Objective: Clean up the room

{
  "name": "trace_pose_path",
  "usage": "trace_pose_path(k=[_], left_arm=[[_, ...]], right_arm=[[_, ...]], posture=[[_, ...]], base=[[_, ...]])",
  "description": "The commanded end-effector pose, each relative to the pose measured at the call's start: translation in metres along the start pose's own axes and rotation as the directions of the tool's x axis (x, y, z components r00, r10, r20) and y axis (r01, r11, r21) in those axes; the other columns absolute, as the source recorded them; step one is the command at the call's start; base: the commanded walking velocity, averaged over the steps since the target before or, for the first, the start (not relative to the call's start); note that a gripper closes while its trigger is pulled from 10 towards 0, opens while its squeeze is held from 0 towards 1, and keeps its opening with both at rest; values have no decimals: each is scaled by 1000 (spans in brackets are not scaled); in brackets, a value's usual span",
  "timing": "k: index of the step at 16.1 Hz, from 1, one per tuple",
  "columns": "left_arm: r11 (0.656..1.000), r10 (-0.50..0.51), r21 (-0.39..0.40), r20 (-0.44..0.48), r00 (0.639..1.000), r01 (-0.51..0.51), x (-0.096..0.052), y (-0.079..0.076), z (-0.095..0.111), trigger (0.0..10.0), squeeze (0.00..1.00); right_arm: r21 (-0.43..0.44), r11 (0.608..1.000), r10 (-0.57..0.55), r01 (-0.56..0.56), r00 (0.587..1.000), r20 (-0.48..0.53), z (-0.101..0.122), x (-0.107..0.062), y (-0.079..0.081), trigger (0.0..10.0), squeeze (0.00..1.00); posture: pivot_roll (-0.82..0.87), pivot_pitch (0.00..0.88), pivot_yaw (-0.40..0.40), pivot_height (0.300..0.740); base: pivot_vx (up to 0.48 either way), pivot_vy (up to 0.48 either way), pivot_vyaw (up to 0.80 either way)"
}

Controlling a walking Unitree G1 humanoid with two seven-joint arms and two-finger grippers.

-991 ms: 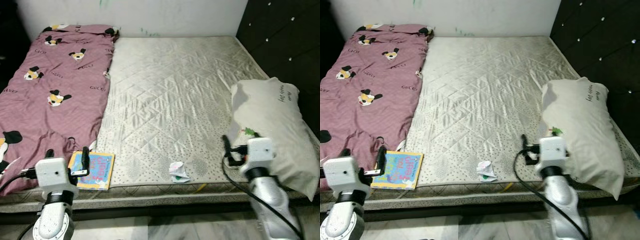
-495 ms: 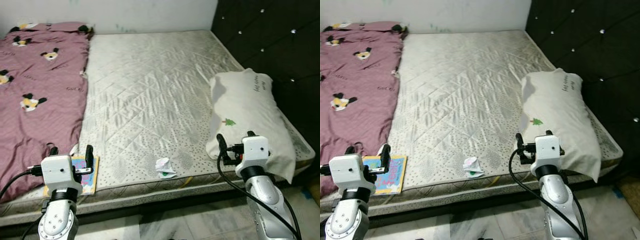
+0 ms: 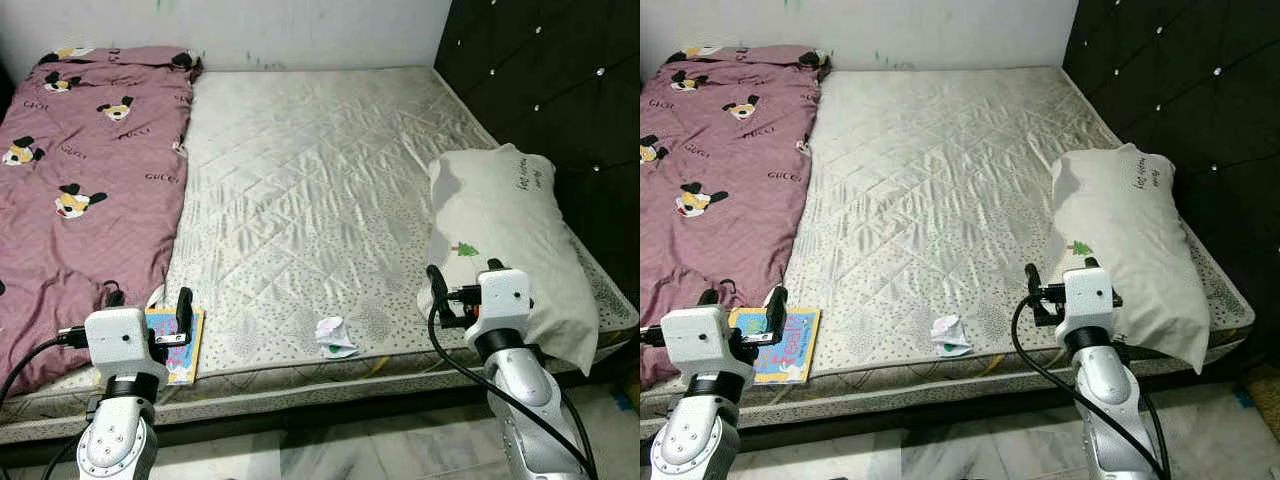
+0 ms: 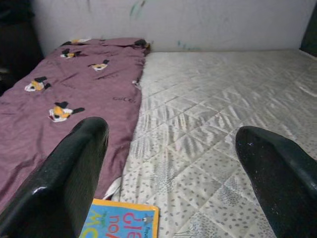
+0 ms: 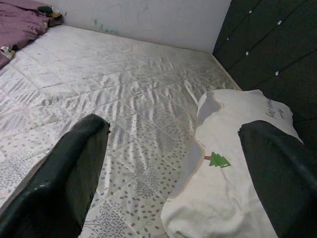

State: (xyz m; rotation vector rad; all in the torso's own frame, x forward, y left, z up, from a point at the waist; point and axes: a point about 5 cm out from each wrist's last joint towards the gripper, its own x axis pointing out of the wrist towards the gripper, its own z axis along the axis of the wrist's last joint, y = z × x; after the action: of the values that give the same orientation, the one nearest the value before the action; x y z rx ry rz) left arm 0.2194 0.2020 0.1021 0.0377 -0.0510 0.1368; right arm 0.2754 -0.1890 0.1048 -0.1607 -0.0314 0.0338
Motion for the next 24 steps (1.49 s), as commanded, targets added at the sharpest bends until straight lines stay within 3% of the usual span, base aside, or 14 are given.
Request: trace_pose_path(k=[1,7,17,24], left_arm=[[1000,-22,-6,-10,1000,22,0,-2,-1,10000,0],[999,-42,-23,-25,999,41,-4,-8,-6,10000,0],[998,-59,-36,-19,998,58,-2,-11,-5,10000,0],[999,-44,-31,-37,998,43,-3,-11,-7,10000,0]], right_arm=[[0,1000,-2,2,1000,-2,0,1,0,10000,0],[-2,1000,-18,18,1000,13,3,6,-2,10000,0],[1,1000,-14,14,1000,13,2,6,1,10000,0],[-36,999,7,-5,1000,29,3,6,3,10000,0]], posture=[[99,110,-26,740],[99,110,-26,740],[95,119,-23,740],[95,119,-23,740]], base=[[0,0,0],[0,0,0],[307,0,0],[0,0,0]])
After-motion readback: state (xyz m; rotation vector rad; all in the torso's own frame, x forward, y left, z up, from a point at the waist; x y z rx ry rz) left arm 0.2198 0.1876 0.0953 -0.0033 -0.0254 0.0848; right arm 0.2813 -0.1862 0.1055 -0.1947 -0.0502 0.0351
